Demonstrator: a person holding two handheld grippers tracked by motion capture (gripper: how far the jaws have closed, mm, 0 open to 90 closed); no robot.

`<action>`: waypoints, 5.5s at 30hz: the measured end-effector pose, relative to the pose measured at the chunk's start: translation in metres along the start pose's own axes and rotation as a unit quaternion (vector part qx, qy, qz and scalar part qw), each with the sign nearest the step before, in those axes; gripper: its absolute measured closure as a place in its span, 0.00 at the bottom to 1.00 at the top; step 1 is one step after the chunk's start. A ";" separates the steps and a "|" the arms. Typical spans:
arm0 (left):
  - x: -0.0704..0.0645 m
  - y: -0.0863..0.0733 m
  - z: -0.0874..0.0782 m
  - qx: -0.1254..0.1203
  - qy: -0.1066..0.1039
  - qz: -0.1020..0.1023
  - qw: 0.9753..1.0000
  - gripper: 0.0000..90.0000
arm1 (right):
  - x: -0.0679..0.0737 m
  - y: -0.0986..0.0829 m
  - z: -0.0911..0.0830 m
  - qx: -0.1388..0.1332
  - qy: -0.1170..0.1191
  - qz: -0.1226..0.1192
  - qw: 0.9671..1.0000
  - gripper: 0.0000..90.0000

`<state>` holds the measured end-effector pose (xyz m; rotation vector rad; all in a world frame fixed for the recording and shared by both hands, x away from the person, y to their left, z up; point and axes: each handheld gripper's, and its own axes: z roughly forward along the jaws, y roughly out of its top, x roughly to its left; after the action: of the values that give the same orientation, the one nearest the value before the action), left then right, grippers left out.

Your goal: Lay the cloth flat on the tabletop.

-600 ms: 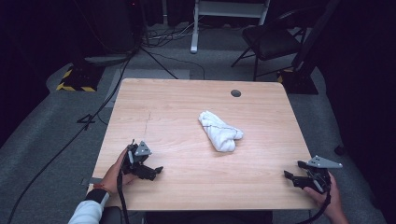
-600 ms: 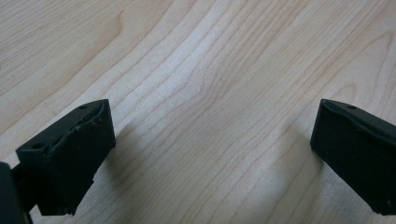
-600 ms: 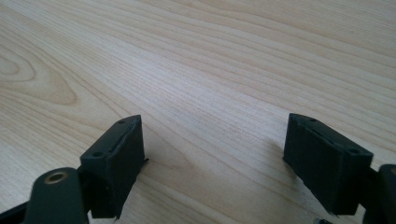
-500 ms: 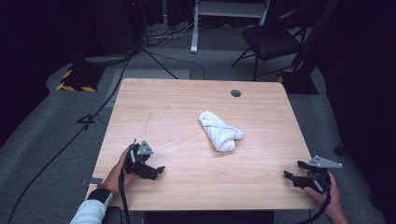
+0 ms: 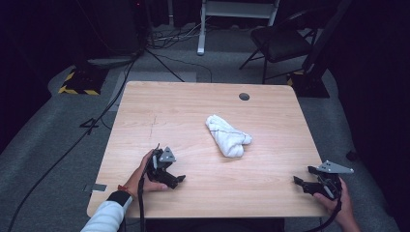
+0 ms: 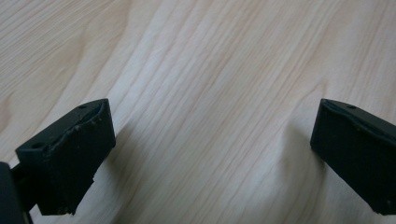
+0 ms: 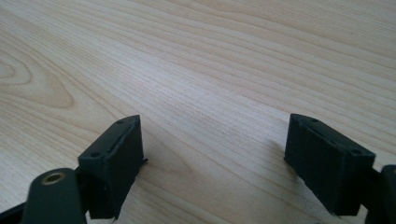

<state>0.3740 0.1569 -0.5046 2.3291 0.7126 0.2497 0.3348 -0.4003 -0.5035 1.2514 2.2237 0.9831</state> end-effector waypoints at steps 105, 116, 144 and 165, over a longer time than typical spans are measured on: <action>-0.062 0.111 0.035 -0.014 -0.043 0.144 0.989 0.87 | 0.017 0.053 0.028 -0.003 0.052 -0.086 0.995 0.38; -0.042 0.098 -0.001 -0.060 -0.025 0.120 0.991 0.93 | 0.057 0.123 0.062 -0.018 0.081 -0.131 0.988 0.44; 0.038 0.007 -0.045 -0.034 0.030 -0.005 0.999 0.93 | 0.167 0.166 0.158 0.026 0.172 -0.199 0.965 0.75; 0.047 0.000 -0.038 -0.029 0.031 -0.062 0.997 0.90 | 0.148 0.123 0.105 0.051 0.183 -0.209 0.959 0.97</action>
<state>0.3990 0.2045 -0.4766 2.2211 0.8656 0.2844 0.3959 -0.1900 -0.4837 0.6184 2.6986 0.9960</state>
